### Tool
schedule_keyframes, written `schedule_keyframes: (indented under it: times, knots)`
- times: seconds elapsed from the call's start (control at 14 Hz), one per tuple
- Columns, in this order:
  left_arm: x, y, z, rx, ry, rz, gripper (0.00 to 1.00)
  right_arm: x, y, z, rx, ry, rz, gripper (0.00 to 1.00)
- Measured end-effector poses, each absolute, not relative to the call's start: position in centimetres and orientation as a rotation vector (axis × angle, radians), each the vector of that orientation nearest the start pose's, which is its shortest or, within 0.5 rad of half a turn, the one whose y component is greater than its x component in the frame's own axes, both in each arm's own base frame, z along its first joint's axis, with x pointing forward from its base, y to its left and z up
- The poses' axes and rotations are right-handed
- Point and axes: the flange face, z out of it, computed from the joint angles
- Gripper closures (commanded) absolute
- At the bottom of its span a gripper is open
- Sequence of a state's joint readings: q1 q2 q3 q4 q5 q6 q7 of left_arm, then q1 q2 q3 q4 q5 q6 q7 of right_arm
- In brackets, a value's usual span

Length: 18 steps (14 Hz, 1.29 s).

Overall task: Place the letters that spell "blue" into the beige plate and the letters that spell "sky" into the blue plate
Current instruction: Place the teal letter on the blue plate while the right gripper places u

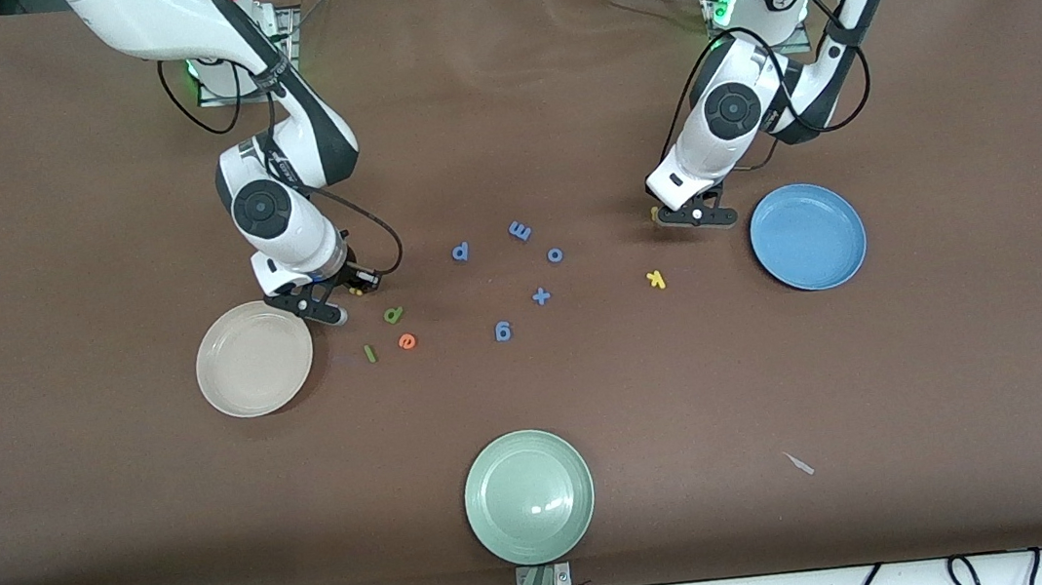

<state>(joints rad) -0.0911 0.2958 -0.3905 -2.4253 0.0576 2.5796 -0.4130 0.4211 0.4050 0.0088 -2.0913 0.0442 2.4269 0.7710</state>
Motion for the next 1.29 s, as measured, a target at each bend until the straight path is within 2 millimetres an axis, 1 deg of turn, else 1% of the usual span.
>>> schedule_keyframes:
  times: [0.14,0.21,0.29,0.36,0.43,0.5,0.64,0.72,0.79,0.86,0.93,1.0,1.07,1.15,1.29]
  knots:
    - [43.1,-22.0,20.5,-3.149,0.131,0.194,1.00,54.9,22.9,25.7,-3.130,0.557,0.174,1.00]
    - [43.8,-21.0,21.6,-3.144,0.096,0.181,1.00,56.0,21.8,27.0,-3.144,0.523,0.188,1.00]
    - [44.4,-19.6,22.8,-3.134,0.066,0.177,1.00,57.0,20.2,27.8,-3.156,0.480,0.189,1.00]
    - [45.0,-18.1,23.8,-3.125,0.047,0.174,1.00,57.9,18.2,28.0,-3.168,0.432,0.185,1.00]
    - [45.6,-16.4,24.5,-3.121,0.033,0.170,1.00,58.5,16.0,28.0,-3.176,0.391,0.186,0.96]
    - [46.1,-14.6,24.8,-3.120,0.011,0.171,1.00,59.1,13.9,27.7,-3.180,0.360,0.191,0.71]
    - [47.1,-10.8,24.8,-3.125,-0.025,0.176,1.00,60.2,10.3,27.2,-3.179,0.330,0.196,0.32]
    - [47.4,-8.9,24.8,-3.129,-0.034,0.179,1.00,60.8,9.2,26.9,-3.179,0.328,0.196,0.27]
    - [47.7,-7.2,24.7,-3.132,-0.044,0.181,1.00,61.3,8.6,26.5,-3.180,0.331,0.197,0.22]
    - [47.9,-5.6,24.6,-3.134,-0.060,0.183,1.00,61.6,8.7,26.2,-3.180,0.331,0.198,0.22]
    - [48.0,-4.4,24.4,-3.132,-0.062,0.185,1.00,61.7,9.2,25.9,-3.173,0.340,0.203,0.22]
    - [48.1,-3.8,24.0,-3.119,-0.045,0.187,0.94,61.6,10.1,25.8,-3.159,0.367,0.206,0.22]
    - [48.2,-3.6,23.5,-3.107,-0.014,0.190,0.83,61.6,11.1,25.8,-3.145,0.392,0.206,0.22]
    - [48.2,-3.7,22.9,-3.101,0.014,0.191,0.76,61.6,12.4,25.9,-3.132,0.416,0.202,0.22]
    - [48.4,-3.9,22.3,-3.105,0.028,0.197,0.62,61.6,16.3,26.3,-3.105,0.478,0.186,0.22]
